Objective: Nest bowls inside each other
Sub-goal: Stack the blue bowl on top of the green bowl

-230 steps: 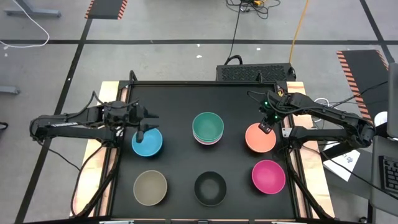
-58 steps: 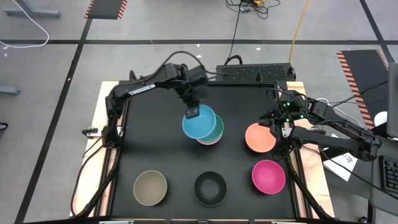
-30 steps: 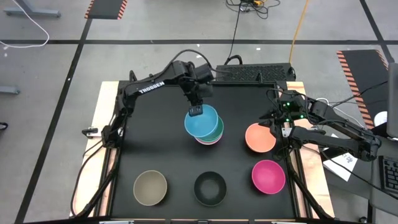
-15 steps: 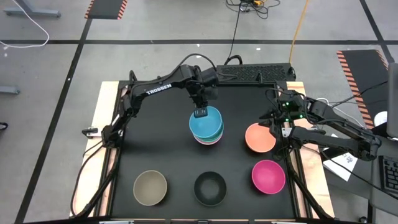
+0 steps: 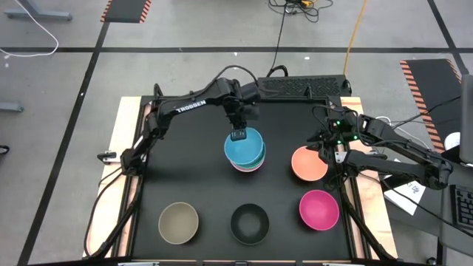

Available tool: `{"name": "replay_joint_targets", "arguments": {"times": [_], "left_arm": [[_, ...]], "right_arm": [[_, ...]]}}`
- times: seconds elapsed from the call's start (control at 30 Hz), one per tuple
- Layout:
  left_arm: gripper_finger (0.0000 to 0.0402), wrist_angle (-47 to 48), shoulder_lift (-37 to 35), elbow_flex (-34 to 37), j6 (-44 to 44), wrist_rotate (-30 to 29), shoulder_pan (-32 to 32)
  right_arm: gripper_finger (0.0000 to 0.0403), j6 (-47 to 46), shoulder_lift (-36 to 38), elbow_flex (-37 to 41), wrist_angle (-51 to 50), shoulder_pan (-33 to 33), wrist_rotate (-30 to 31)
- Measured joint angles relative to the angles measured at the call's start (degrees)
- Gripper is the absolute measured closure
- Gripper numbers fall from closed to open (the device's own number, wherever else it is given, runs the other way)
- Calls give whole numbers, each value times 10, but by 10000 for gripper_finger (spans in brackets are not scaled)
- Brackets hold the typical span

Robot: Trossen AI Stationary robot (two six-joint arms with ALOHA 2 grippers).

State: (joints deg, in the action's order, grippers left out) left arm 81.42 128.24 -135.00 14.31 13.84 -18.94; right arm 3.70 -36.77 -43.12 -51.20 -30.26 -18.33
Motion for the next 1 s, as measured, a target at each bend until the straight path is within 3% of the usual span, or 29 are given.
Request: {"name": "replay_joint_targets", "arguments": {"times": [0.3, 1.0], "left_arm": [[396, 20, 47, 0, 4, 9, 10], [396, 81, 46, 0, 6, -33, 38]], "right_arm": [[257, 0, 0, 0, 0, 0, 0], [257, 1, 0, 0, 0, 0, -1]]}}
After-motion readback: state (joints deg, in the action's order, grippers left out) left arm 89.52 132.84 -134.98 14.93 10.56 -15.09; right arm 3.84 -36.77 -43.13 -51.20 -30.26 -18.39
